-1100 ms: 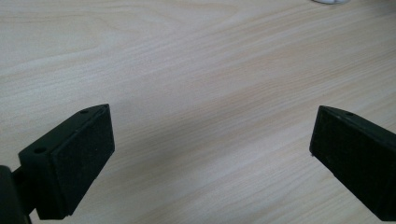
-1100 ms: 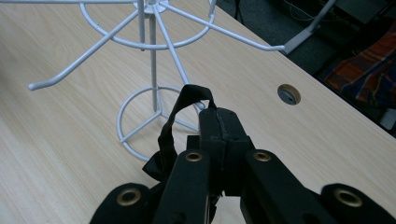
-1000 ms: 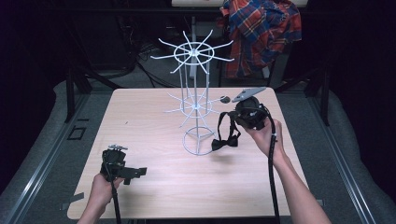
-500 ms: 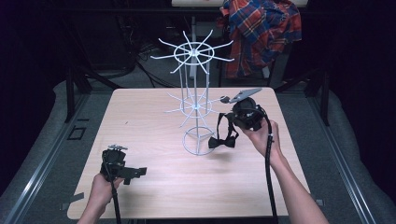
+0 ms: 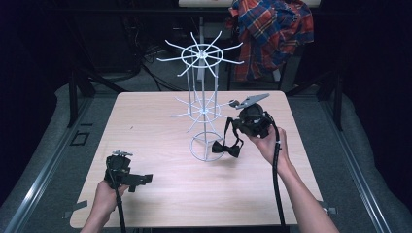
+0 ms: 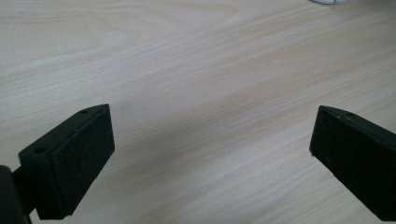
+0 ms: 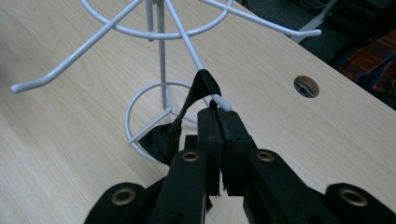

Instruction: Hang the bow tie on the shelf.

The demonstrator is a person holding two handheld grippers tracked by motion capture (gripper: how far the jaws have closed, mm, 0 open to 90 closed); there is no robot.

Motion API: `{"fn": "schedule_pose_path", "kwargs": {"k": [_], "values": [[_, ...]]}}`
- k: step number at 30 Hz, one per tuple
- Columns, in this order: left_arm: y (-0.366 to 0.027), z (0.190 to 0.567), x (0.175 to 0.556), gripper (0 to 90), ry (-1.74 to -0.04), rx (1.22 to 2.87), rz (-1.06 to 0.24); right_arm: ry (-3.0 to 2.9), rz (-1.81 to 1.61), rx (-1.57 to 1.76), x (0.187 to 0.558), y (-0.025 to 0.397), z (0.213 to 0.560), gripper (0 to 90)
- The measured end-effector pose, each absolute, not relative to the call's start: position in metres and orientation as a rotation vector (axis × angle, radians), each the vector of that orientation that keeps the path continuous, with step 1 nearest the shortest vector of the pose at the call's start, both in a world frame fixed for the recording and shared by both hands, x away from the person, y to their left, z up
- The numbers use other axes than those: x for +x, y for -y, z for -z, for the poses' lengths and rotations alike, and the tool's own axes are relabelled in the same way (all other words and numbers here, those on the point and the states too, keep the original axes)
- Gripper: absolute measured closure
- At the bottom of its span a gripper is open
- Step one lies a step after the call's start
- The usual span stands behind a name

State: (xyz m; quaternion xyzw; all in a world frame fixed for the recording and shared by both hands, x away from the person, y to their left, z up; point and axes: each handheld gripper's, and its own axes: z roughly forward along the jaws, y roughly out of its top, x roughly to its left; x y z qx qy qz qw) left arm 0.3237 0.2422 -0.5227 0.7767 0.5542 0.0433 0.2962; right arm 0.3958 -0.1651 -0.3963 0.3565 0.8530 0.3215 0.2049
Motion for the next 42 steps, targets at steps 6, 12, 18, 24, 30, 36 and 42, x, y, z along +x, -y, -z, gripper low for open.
{"fn": "schedule_pose_path", "kwargs": {"k": [6,12,18,24,30,36,42], "values": [[-0.242,0.523,0.324,0.0,-1.474,2.066,-0.113,-2.388,-0.895,0.995,0.396,0.164,0.398,84.4],[-0.242,0.523,0.324,0.0,-1.474,2.067,-0.111,-2.408,-0.896,0.984,0.393,0.164,0.398,78.5],[-0.242,0.523,0.324,0.0,-1.474,2.067,-0.11,-2.438,-0.885,0.979,0.388,0.168,0.396,66.6],[-0.242,0.523,0.324,0.0,-1.475,2.067,-0.11,-2.463,-0.874,0.985,0.381,0.175,0.394,50.4],[-0.242,0.523,0.324,0.0,-1.476,2.067,-0.111,-2.492,-0.849,1.0,0.374,0.182,0.395,34.7],[-0.242,0.523,0.324,0.0,-1.478,2.066,-0.114,-2.549,-0.788,0.988,0.364,0.191,0.402,19.6],[-0.241,0.523,0.324,0.0,-1.477,2.067,-0.114,-2.555,-0.761,0.995,0.352,0.204,0.41,15.4]]}}
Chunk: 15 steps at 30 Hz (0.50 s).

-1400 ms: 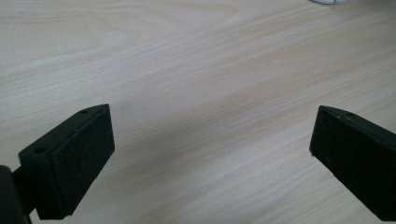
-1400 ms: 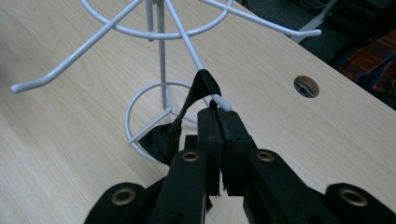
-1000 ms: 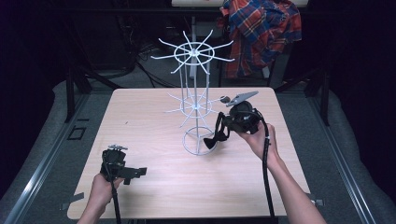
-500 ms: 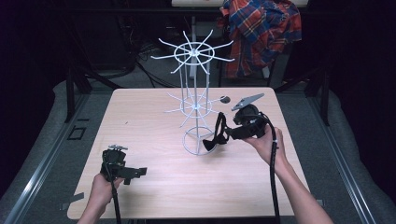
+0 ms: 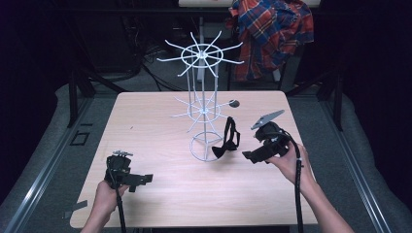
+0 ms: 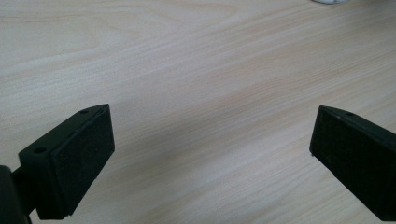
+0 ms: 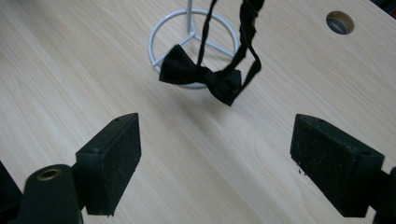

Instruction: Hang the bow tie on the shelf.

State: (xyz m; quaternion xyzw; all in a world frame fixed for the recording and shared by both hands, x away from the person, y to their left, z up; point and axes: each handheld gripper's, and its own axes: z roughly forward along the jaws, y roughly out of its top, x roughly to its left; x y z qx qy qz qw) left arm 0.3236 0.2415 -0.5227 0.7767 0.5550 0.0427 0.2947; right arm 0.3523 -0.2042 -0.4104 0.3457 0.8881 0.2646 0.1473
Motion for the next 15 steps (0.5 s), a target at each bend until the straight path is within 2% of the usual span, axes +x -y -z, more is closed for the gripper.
{"fn": "schedule_pose_path", "kwargs": {"k": [8,15], "values": [[-0.241,0.523,0.324,0.0,-1.478,2.07,-0.116,-2.57,-0.724,1.025,0.336,0.219,0.427,12.5],[-0.241,0.523,0.324,0.0,-1.481,2.068,-0.116,-2.608,-0.677,1.047,0.321,0.229,0.455,9.8]]}}
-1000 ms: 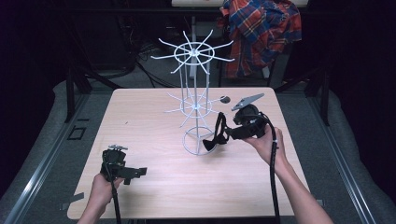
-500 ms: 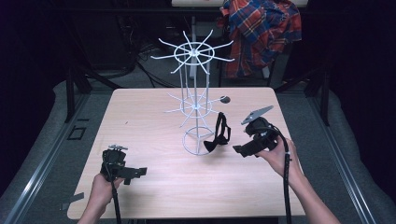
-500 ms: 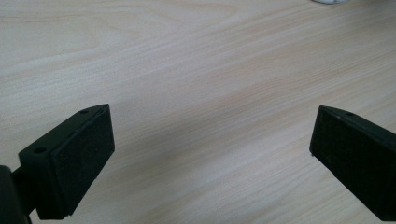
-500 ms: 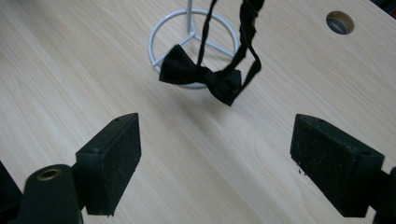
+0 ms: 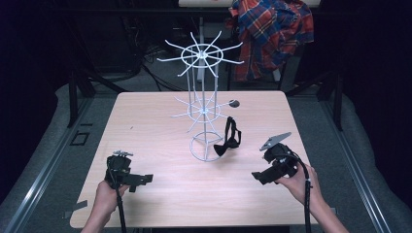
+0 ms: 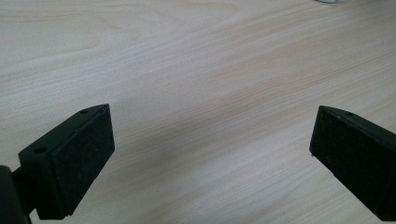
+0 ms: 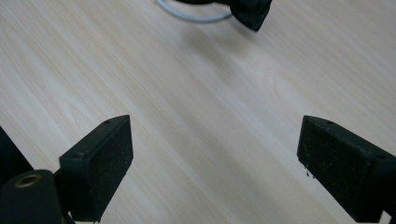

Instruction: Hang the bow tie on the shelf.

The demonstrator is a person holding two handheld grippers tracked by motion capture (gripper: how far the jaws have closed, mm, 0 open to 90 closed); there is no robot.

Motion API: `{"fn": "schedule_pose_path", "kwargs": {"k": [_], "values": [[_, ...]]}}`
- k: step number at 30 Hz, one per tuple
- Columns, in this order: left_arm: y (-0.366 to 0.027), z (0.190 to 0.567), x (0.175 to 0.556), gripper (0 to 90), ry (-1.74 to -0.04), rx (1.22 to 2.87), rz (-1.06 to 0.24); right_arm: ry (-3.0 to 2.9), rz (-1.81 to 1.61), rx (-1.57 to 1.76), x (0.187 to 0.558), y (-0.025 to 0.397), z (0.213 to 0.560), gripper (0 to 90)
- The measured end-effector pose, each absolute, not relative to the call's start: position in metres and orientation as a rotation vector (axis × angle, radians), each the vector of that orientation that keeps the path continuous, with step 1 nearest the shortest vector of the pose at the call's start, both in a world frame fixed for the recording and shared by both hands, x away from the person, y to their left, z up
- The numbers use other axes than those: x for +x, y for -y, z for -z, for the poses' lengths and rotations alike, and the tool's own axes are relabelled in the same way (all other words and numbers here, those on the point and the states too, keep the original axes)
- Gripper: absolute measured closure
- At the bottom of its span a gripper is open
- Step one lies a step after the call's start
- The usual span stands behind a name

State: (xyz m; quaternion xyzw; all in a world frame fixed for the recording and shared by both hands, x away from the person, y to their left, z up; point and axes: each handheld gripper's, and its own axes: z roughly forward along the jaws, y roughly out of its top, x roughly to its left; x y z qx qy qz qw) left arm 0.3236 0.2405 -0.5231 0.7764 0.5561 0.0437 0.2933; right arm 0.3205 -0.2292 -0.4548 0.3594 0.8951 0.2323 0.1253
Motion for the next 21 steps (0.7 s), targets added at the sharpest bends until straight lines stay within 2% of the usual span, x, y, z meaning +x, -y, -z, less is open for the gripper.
{"fn": "schedule_pose_path", "kwargs": {"k": [12,21], "values": [[-0.238,0.522,0.324,0.0,-1.467,2.083,-0.116,-2.69,-0.565,1.117,0.315,0.236,0.499,8.7],[-0.237,0.523,0.325,0.0,-1.466,2.087,-0.119,-2.738,-0.457,1.069,0.316,0.229,0.513,7.5]]}}
